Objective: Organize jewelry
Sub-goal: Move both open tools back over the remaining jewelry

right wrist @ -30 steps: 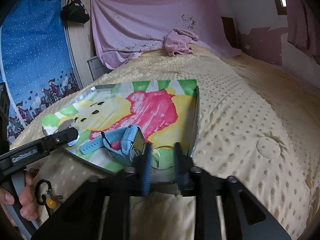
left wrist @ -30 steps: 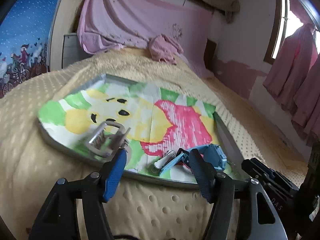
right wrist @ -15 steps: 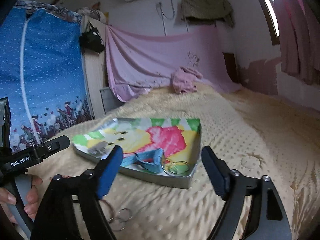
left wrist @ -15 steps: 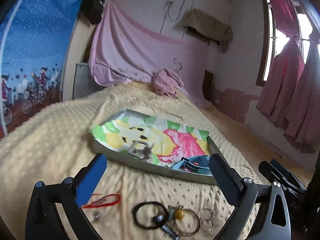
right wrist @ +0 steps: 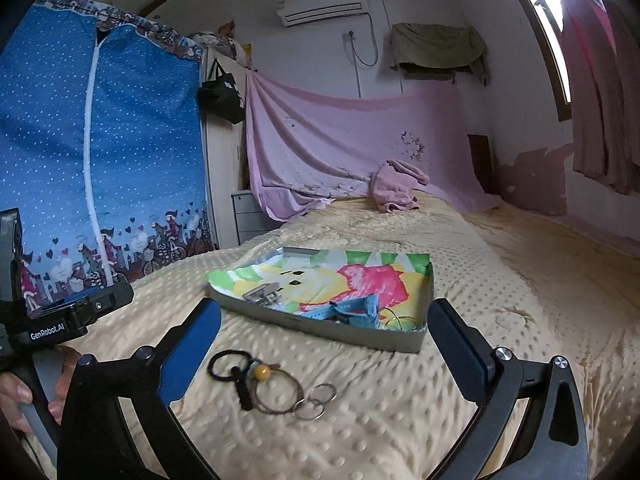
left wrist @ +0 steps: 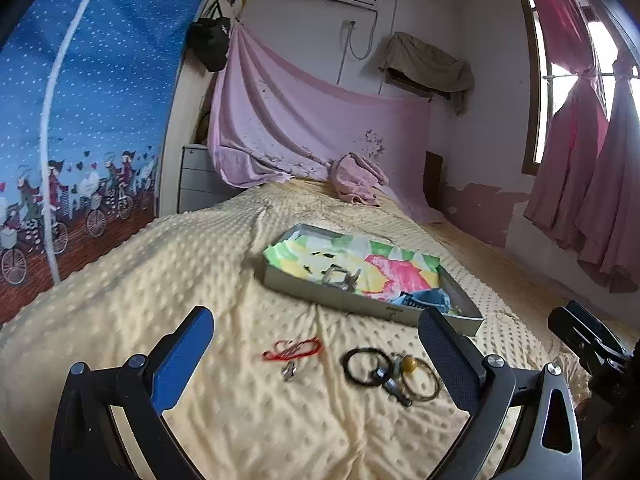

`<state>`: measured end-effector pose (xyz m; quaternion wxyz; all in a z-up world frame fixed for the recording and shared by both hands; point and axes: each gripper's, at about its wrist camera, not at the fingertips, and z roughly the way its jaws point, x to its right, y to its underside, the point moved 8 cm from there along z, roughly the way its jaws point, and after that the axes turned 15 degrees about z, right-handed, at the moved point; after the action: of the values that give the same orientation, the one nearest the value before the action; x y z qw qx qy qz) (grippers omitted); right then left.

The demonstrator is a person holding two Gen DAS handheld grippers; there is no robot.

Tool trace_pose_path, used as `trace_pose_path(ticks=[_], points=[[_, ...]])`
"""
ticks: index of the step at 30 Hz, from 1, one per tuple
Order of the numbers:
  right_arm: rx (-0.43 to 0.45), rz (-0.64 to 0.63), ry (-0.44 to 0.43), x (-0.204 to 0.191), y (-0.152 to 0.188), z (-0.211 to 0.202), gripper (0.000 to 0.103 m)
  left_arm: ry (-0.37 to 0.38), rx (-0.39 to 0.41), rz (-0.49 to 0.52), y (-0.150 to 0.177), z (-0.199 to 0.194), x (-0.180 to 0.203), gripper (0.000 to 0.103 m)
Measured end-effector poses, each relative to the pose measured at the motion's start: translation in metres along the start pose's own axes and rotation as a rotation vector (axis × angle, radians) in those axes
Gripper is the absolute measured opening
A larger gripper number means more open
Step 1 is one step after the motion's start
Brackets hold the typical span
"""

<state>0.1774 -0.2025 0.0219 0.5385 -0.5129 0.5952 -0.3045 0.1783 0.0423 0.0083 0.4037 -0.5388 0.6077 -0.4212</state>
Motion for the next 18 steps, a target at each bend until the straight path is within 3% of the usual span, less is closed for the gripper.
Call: trace_pose_path(ticks=[9,18], points=[[-0.023,-0.071,0.001,-0.009,0.029,-0.007,0.101,-0.038,-0.002,0.05,0.018,-0.008,0.0,0.103],[-0.063,-0.086,0.026,-0.006,0.037,0.002,0.101,-0.035,-0.046,0.069,0.03,0.004,0.001,0.103]])
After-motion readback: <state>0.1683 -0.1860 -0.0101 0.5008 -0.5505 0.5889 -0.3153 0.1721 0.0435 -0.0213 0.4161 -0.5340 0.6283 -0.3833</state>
